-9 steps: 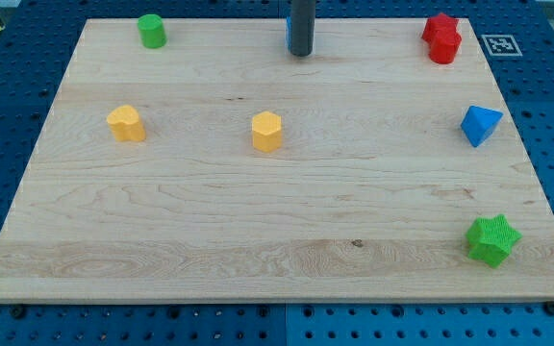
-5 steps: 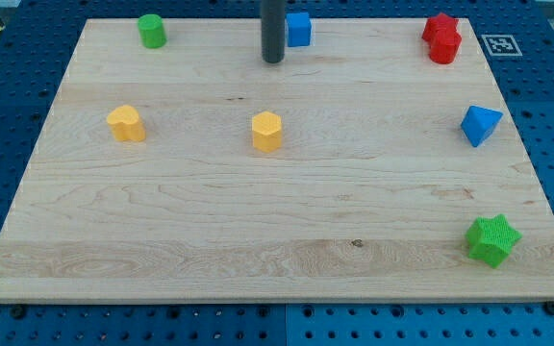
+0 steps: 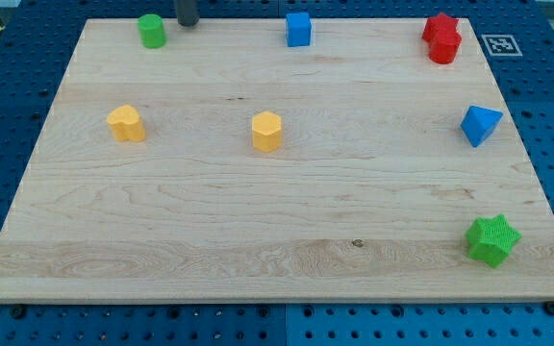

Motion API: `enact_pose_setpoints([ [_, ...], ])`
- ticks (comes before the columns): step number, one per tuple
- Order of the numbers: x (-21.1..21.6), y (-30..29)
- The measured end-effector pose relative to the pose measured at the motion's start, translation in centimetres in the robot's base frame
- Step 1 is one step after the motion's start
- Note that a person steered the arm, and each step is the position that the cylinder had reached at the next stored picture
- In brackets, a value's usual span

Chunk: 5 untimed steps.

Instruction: Point your arm at the green circle

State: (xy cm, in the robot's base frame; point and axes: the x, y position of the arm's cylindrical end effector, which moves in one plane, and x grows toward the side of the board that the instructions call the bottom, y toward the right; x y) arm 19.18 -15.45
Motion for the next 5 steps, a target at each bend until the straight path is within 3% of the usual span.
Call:
enact_pose_setpoints([
  [1, 0.0, -5.9],
  [2, 0.0, -8.2],
  [5, -0.1, -8.0],
])
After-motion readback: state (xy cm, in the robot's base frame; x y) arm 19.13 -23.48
